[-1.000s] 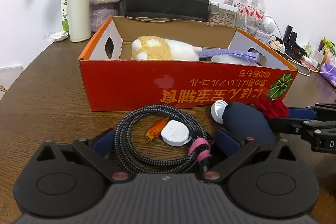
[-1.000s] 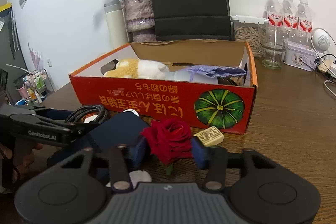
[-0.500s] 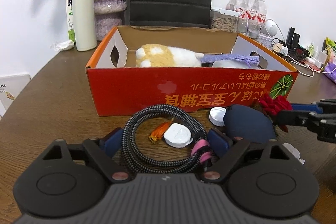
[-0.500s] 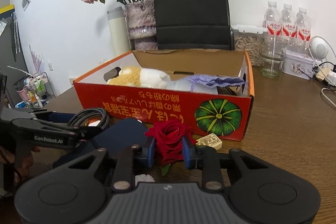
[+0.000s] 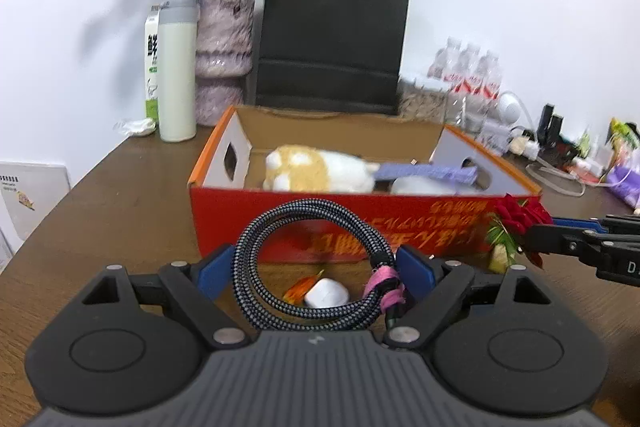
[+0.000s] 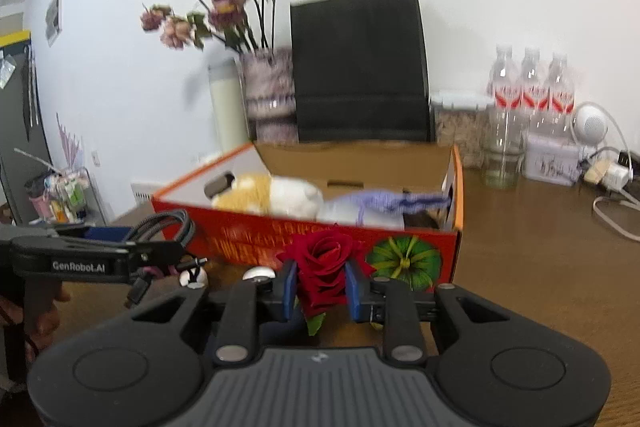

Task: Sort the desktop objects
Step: 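Grasp the red rose with the right tool while the left grasps the braided cable, then carry the rose and cable over the box and release them inside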

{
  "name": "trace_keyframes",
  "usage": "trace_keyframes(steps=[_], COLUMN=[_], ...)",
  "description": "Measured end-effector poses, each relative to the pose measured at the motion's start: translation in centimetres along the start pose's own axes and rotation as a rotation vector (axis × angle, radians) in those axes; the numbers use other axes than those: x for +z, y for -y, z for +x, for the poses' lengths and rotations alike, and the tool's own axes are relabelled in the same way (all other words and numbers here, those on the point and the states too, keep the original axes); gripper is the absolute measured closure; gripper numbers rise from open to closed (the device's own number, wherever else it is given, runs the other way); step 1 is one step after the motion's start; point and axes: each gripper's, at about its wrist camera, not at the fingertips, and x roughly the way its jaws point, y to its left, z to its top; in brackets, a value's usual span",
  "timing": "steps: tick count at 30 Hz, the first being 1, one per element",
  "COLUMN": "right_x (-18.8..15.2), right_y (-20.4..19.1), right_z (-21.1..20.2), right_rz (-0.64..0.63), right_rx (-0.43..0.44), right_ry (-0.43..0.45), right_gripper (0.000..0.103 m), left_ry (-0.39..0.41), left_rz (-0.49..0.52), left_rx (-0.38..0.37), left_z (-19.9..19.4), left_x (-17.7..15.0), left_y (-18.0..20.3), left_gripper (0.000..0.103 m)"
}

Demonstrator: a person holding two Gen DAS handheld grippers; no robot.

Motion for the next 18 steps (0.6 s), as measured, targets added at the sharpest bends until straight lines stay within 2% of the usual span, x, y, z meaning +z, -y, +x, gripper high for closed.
trace_keyframes(steps=[5,9,15,18], right_x=[2.3,4.7,7.6,8.1], right_y=[-0.2,-0.3,-0.2,0.1], right_z=[-1.1,-0.8,2.7,5.3], right_rz=[-0.007,-0.035,-0.027,-0.018], right_rx=[-0.002,-0.018,-0.049,-0.065], right_ry=[0.076,0.129,0.172,0.161], right_gripper=[0.080,0.080,0.080,0.080], left_ry=[0.056,0.123,0.196,0.211], left_rz=[0.002,0.034,0.037,0.029], left_rx=[-0.029,-0.025,-0.003,0.026], left_z=[-1.1,-1.1,1.1,3.1], left_x=[2.4,5.3,8.5,9.1], left_y=[0.7,1.7,3.0,3.2], left_gripper=[0.016,0.016,0.016,0.016])
